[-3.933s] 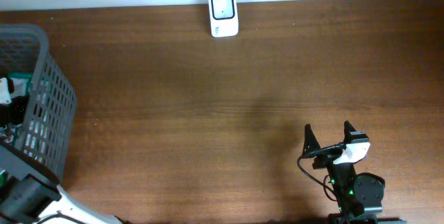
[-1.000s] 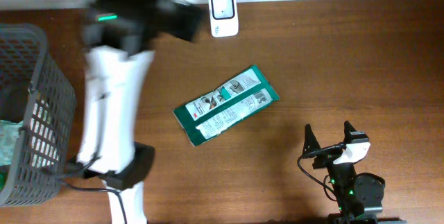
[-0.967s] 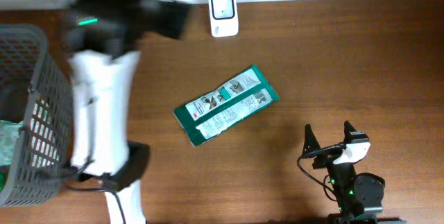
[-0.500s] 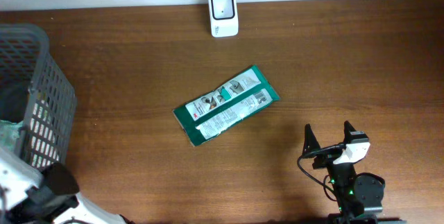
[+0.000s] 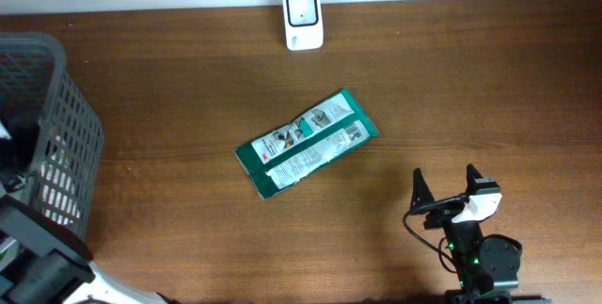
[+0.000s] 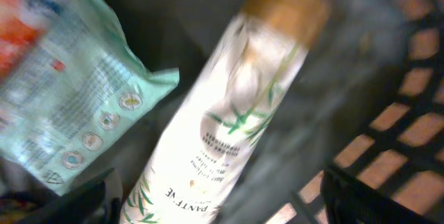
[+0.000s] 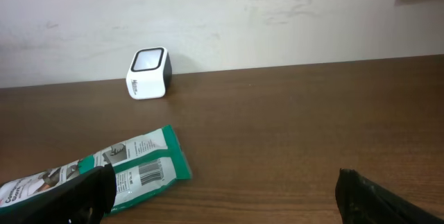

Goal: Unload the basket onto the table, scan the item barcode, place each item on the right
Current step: 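Reach into the basket and grasp the white bamboo-print tube with the left gripper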

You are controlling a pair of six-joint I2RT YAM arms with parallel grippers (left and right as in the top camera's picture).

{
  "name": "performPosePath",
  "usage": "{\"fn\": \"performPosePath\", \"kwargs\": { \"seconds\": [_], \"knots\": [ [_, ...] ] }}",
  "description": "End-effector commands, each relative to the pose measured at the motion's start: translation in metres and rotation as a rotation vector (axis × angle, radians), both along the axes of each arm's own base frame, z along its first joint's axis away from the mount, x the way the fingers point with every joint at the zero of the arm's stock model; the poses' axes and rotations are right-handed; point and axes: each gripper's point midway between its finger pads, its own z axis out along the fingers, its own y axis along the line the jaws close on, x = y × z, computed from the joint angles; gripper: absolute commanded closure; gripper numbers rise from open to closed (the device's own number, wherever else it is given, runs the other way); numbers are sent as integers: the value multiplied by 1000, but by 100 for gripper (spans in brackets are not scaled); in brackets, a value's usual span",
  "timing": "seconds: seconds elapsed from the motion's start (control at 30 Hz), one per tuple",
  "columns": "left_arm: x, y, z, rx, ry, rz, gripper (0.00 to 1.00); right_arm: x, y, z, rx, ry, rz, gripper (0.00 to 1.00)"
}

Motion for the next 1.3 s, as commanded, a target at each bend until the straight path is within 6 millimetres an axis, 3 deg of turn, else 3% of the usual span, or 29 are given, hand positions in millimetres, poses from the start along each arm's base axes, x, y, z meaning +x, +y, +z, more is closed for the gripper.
{"fn": "performPosePath", "kwargs": {
  "seconds": [0.0, 0.17, 0.33, 0.4, 0.53, 0.63, 0.77, 0.87, 0.9, 1.0, 1.03, 1.13, 1.2, 1.27],
  "knots": [
    [-17, -3, -26, 16, 65, -18, 13, 0, -2, -3, 6, 6, -8, 2],
    [-25, -9, -53, 23, 86, -60, 16, 0, -2, -3, 6, 6, -8, 2],
    [-31, -5, -69, 58, 105, -50, 39, 0, -2, -3, 6, 6, -8, 2],
    [-31, -5, -72, 62, 101, -50, 43, 0, -2, -3, 6, 6, -8, 2],
    [-23, -10, -70, 39, 57, -61, 78, 0, -2, -3, 6, 6, -8, 2],
    [-11, -6, -56, 40, 14, -69, 89, 0, -2, -3, 6, 6, -8, 2],
    [10, 15, 21, 157, -99, -65, 100, 0, -2, -3, 6, 6, -8, 2],
    [19, 23, 109, 298, -236, -61, 100, 0, -2, -3, 6, 6, -8, 2],
    [18, 23, 147, 359, -298, -55, 100, 0, -2, -3, 6, 6, -8, 2],
    [3, 7, 237, 487, -464, -11, 100, 0, -2, -3, 6, 6, -8, 2],
    [-11, -22, 287, 511, -602, -15, 100, 0, -2, -3, 6, 6, -8, 2],
    [-24, -75, 335, 541, -738, -109, 100, 0, -2, -3, 6, 6, -8, 2],
    [-24, -133, 354, 520, -810, -233, 100, 0, -2, -3, 6, 6, -8, 2],
    [-16, -183, 346, 432, -816, -363, 100, 0, -2, -3, 6, 6, -8, 2]
  ]
}}
